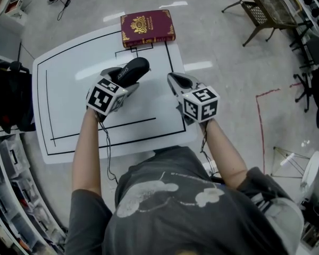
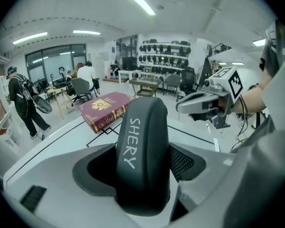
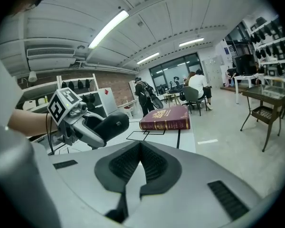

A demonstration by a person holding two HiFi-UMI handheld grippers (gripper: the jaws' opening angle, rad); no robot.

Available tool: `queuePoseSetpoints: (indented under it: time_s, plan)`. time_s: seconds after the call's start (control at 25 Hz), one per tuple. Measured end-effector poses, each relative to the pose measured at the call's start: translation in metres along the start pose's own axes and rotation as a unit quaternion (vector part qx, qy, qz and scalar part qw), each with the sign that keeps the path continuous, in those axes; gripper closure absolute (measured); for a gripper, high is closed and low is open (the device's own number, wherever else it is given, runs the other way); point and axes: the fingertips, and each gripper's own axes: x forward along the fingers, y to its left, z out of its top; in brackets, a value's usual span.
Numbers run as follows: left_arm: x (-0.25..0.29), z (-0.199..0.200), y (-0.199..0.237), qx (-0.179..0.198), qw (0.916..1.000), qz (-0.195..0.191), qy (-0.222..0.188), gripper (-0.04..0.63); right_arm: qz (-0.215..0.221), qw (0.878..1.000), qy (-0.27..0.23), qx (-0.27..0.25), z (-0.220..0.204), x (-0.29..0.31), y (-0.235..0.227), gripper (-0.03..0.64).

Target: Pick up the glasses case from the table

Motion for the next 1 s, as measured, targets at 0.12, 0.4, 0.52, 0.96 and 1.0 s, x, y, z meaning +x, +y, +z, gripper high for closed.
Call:
queuePoseSetpoints:
  time_s: [0.12, 0.4, 0.52, 0.96, 1.0]
  plan:
    - [-0.023, 0.001, -0.008, -0.023, 0.9993, 0.007, -0.028, 0.264, 0.009, 1.000, 0.000, -0.001, -0.002, -0.006, 0.015, 0.617]
    - [-0.074, -0.022, -0.027, -0.084, 0.9928, 0.004, -0.085, 0.264, 0.024, 1.000, -0.007, -0.018, -0.005, -0.018, 0.060, 0.617]
    - [-0.098, -0.038, -0.038, -0.106, 0.9882, -0.001, -0.111, 0.264, 0.008, 1.000, -0.011, -0.018, -0.009, -0.027, 0.077, 0.617]
    - [-0.179, -0.113, -0.076, -0.141, 0.9781, 0.005, -0.152, 0.264, -0.019, 0.999, -0.037, -0.023, -0.033, -0.080, 0.150, 0.617]
    - [-0.185, -0.119, -0.080, -0.141, 0.9779, 0.005, -0.154, 0.264, -0.022, 0.999, -0.038, -0.024, -0.037, -0.085, 0.156, 0.618]
